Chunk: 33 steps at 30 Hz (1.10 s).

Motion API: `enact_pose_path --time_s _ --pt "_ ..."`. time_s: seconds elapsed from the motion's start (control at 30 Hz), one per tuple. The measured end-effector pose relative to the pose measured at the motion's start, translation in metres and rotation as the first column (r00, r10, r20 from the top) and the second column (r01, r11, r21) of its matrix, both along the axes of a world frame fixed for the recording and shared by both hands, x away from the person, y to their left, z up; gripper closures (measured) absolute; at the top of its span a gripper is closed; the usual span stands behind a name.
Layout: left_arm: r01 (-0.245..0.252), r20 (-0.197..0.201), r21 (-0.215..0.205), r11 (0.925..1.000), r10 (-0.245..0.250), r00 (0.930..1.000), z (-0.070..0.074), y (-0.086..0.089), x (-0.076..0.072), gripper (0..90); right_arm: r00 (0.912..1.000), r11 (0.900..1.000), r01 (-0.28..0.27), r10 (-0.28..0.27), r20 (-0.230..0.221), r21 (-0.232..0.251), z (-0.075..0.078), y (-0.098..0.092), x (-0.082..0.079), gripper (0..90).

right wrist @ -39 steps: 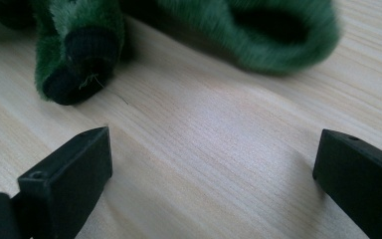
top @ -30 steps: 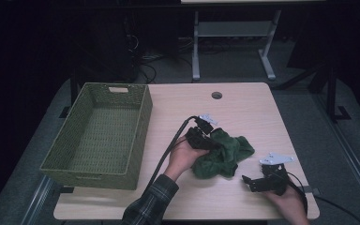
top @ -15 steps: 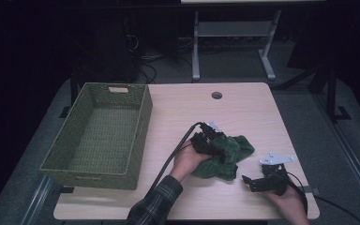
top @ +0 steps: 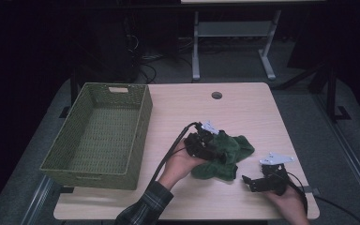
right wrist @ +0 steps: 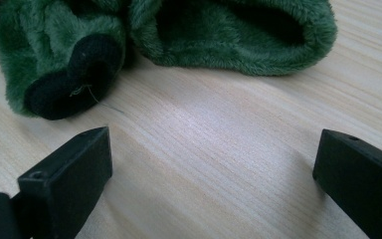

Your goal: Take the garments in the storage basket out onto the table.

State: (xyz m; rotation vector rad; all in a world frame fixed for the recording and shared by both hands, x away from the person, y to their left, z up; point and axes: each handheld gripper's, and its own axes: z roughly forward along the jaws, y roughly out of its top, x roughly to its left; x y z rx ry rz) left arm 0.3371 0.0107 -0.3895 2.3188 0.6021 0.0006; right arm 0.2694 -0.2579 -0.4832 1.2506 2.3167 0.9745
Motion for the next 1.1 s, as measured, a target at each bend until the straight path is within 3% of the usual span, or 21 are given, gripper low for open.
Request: enact_pose_path --time_s 0.17,0.47,0.73,0.8,0.9,1.1 --pt "0.028 -0.005 -0.001 0.9996 -0.028 0.9996 0.001 0.009 -0.018 65.1 1.0000 1.000 0.000 0.000 -0.001 -0.001 0.000 0.000 0.000 1.7" --pt "0.031 0.005 0.016 0.9994 -0.031 0.9995 -0.018 0.018 -0.041 66.9 1.0000 1.000 0.009 -0.009 -0.001 -0.001 0.000 0.001 0.000 1.7" --pt "0.040 -0.008 0.092 0.9950 -0.040 0.9992 -0.043 0.016 -0.037 59.4 0.9999 1.000 0.015 -0.015 -0.007 -0.007 0.001 0.001 0.000 3.3" --pt "0.030 -0.013 0.090 0.9955 -0.029 0.9995 -0.048 0.015 -0.035 57.7 0.9999 1.000 0.001 -0.001 -0.013 -0.008 0.005 0.000 -0.002 16.1" --pt "0.042 -0.020 0.104 0.9937 -0.041 0.9990 -0.053 0.016 -0.032 57.1 0.9991 0.999 -0.018 0.019 -0.039 0.038 0.009 -0.002 -0.004 21.0" --pt "0.036 0.003 0.130 0.9909 -0.037 0.9993 -0.060 0.014 -0.031 60.3 0.9977 0.993 -0.058 0.061 -0.029 0.103 0.015 0.002 -0.010 25.6"
